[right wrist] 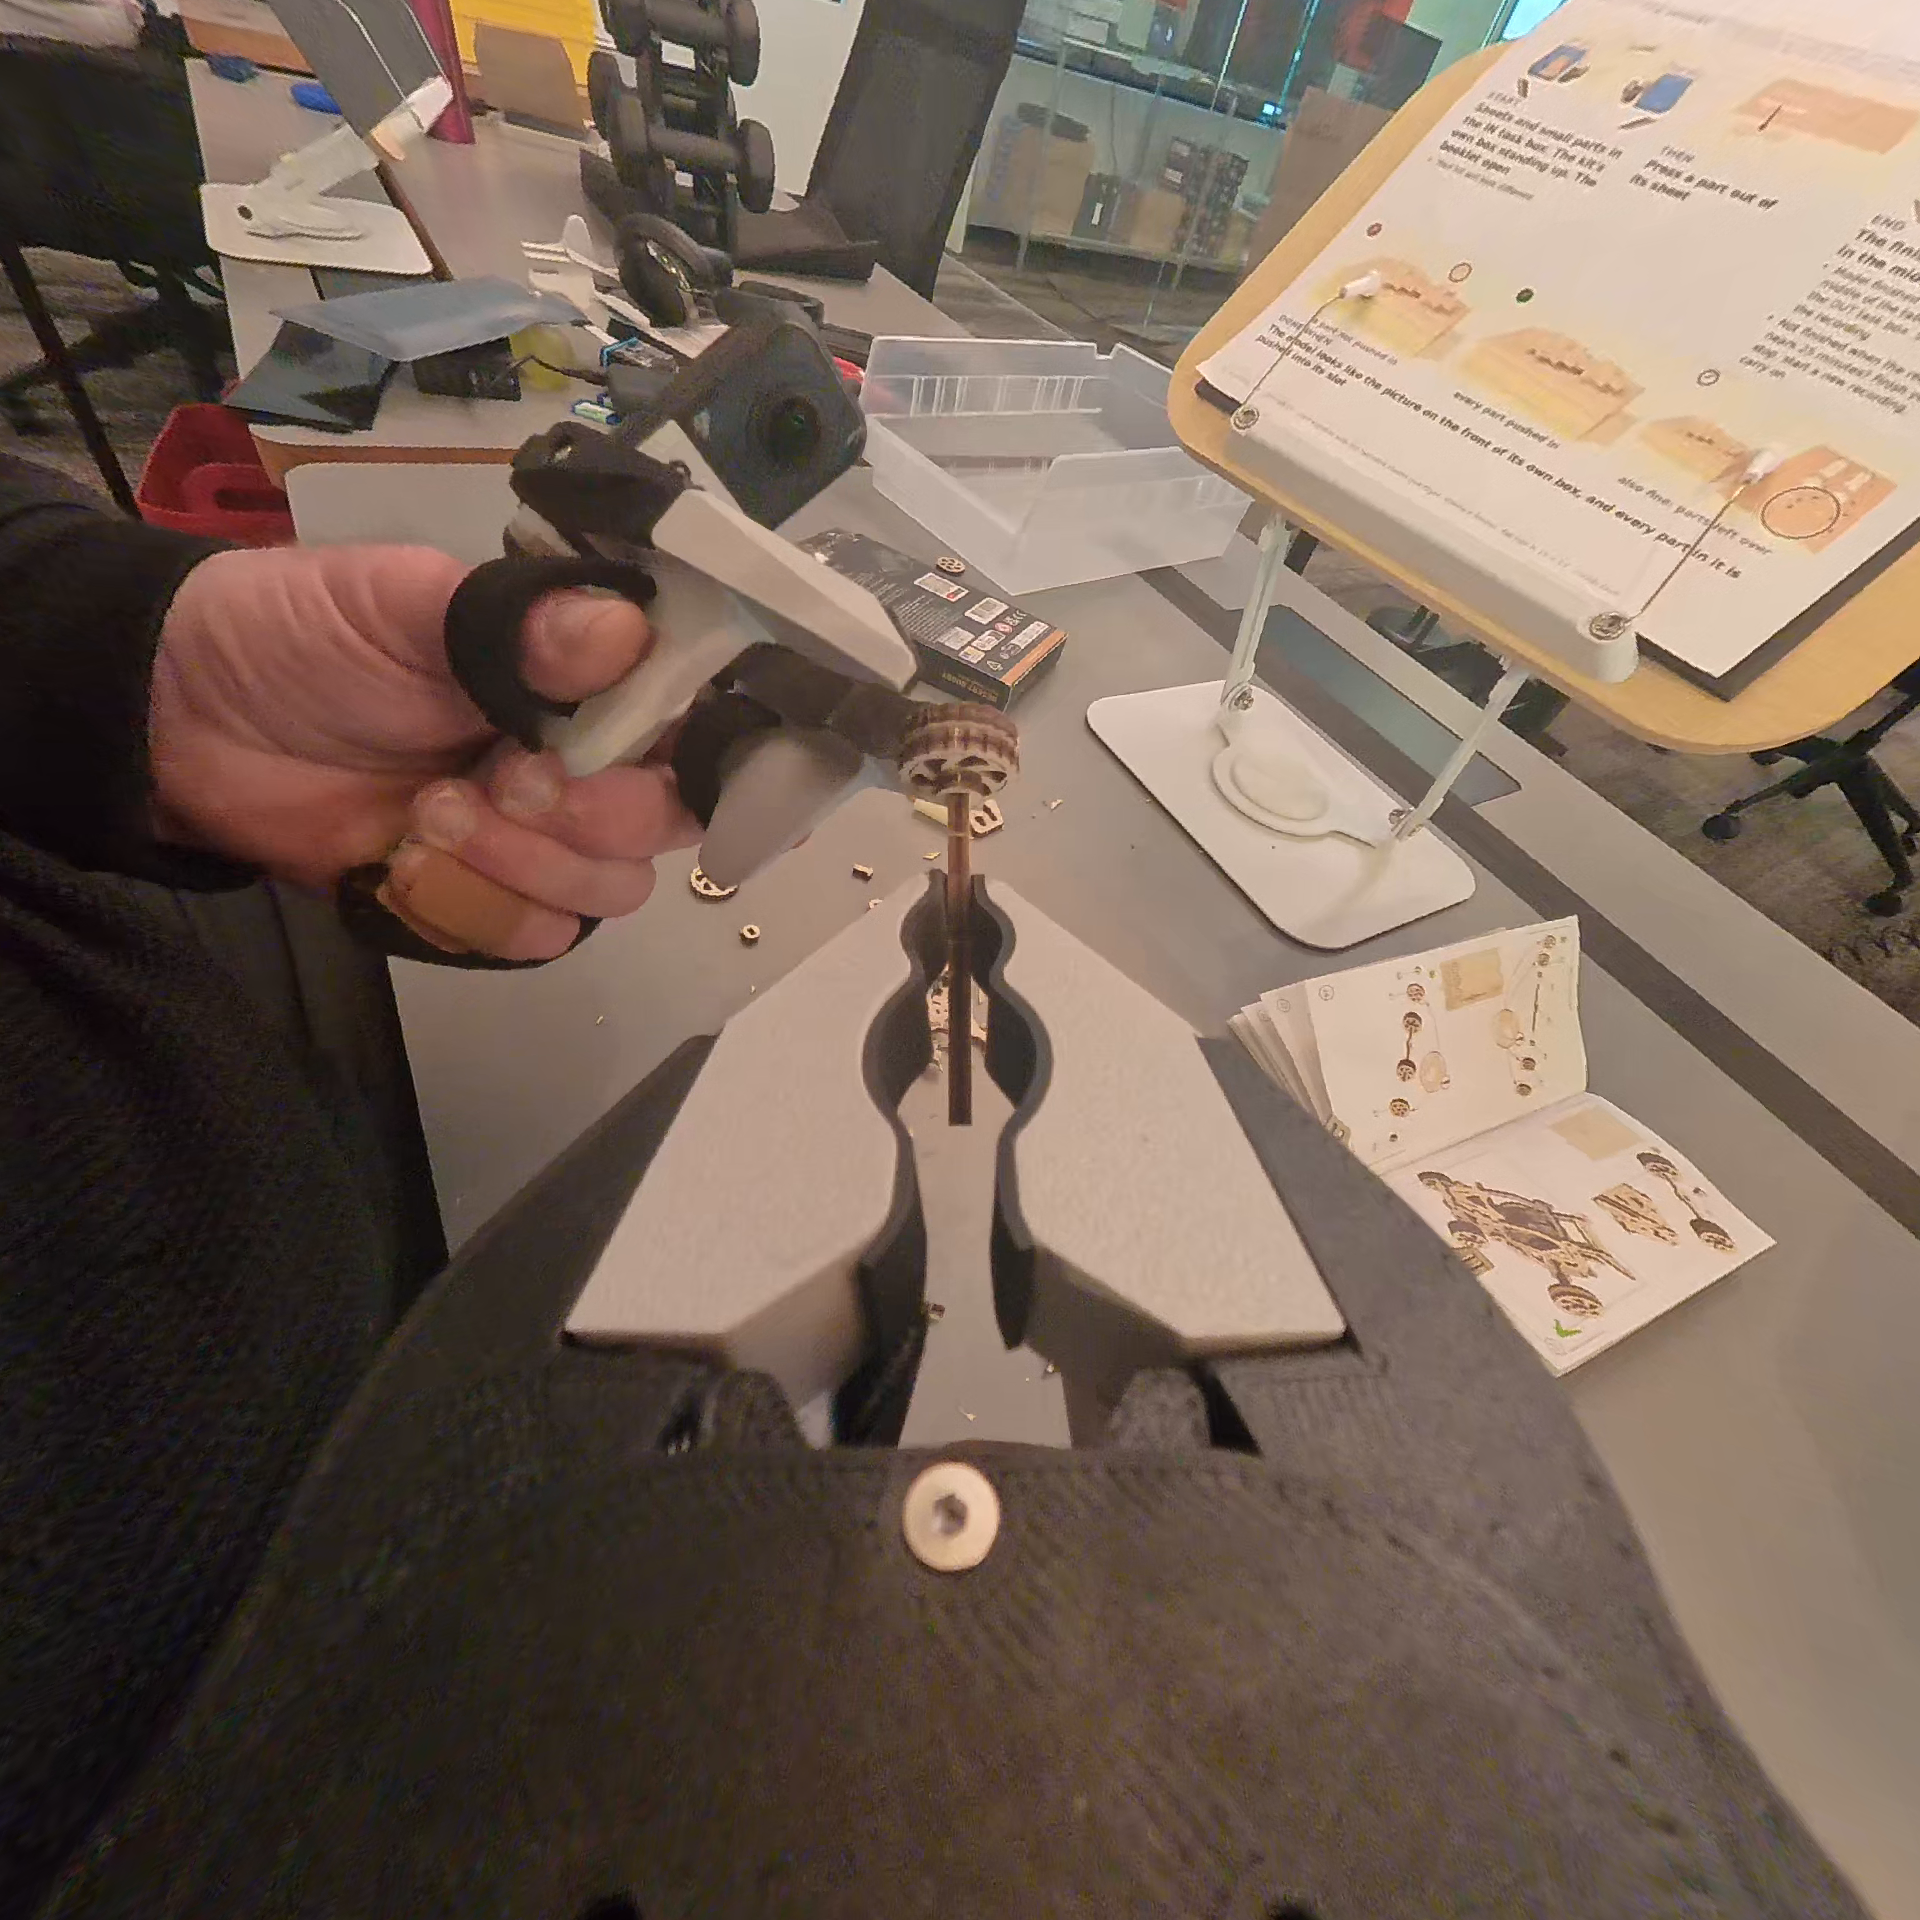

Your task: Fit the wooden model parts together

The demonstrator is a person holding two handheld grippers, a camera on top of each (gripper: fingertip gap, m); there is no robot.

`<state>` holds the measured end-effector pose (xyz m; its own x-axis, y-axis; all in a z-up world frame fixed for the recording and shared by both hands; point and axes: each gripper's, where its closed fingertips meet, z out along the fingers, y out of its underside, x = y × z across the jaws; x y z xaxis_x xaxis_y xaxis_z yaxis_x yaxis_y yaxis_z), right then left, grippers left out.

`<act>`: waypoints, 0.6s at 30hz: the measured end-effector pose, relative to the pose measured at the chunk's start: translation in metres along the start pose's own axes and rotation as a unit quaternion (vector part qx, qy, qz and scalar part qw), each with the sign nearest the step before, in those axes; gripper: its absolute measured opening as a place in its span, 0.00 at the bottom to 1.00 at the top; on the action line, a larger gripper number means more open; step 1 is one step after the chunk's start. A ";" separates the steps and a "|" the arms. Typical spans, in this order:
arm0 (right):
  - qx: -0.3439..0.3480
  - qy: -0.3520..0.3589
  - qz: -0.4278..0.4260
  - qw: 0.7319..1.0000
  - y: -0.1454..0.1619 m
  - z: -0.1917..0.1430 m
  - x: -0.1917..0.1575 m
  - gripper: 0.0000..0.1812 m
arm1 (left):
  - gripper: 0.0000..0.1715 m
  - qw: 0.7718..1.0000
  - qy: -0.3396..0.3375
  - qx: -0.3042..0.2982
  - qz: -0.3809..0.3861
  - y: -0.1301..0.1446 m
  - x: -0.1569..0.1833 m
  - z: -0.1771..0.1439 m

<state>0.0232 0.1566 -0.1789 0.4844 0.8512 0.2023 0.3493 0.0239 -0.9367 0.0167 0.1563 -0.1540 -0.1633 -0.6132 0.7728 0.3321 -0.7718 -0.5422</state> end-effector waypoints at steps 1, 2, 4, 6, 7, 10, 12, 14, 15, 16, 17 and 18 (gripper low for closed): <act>0.000 -0.001 0.001 1.000 0.000 0.000 0.000 0.00 | 0.14 1.000 -0.004 -0.008 0.007 0.001 0.000 0.001; 0.002 -0.002 0.001 1.000 0.000 0.000 -0.001 0.00 | 0.13 1.000 -0.010 -0.018 0.015 0.003 -0.002 0.002; 0.002 -0.002 0.000 1.000 -0.001 0.000 -0.001 0.00 | 0.12 1.000 -0.010 -0.020 0.018 0.003 -0.001 0.003; 0.002 -0.002 0.001 1.000 -0.001 0.000 -0.001 0.00 | 0.12 1.000 -0.007 -0.019 0.011 0.003 -0.001 0.004; 0.001 -0.003 0.002 1.000 -0.001 0.000 -0.001 0.00 | 0.12 1.000 -0.006 -0.017 0.006 0.003 -0.002 0.003; 0.000 -0.003 0.002 1.000 0.000 0.000 -0.001 0.00 | 0.12 1.000 -0.002 -0.009 -0.003 0.003 -0.002 0.003; 0.001 -0.004 0.003 1.000 -0.001 0.000 -0.001 0.00 | 0.12 1.000 0.001 -0.006 -0.005 0.003 -0.002 0.003; 0.002 -0.005 0.005 1.000 -0.001 0.000 -0.001 0.00 | 0.12 1.000 0.004 -0.003 -0.013 0.002 -0.001 0.003; 0.002 -0.004 0.003 1.000 -0.001 0.000 -0.001 0.00 | 0.12 1.000 0.006 0.000 -0.018 0.002 -0.001 0.003; 0.001 -0.004 0.003 1.000 -0.001 0.000 -0.001 0.00 | 0.12 1.000 0.007 0.003 -0.021 0.002 -0.001 0.003; 0.002 -0.004 0.003 1.000 -0.001 0.000 -0.001 0.00 | 0.12 1.000 0.009 0.005 -0.024 0.002 0.000 0.003; 0.001 -0.003 0.003 1.000 -0.001 0.000 -0.001 0.00 | 0.12 1.000 0.010 0.008 -0.028 0.002 -0.001 0.004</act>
<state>0.0224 0.1561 -0.1779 0.4811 0.8549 0.1942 0.3443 0.0195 -0.9386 0.0209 0.1554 -0.1545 -0.2017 -0.5721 0.7950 0.3359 -0.8029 -0.4925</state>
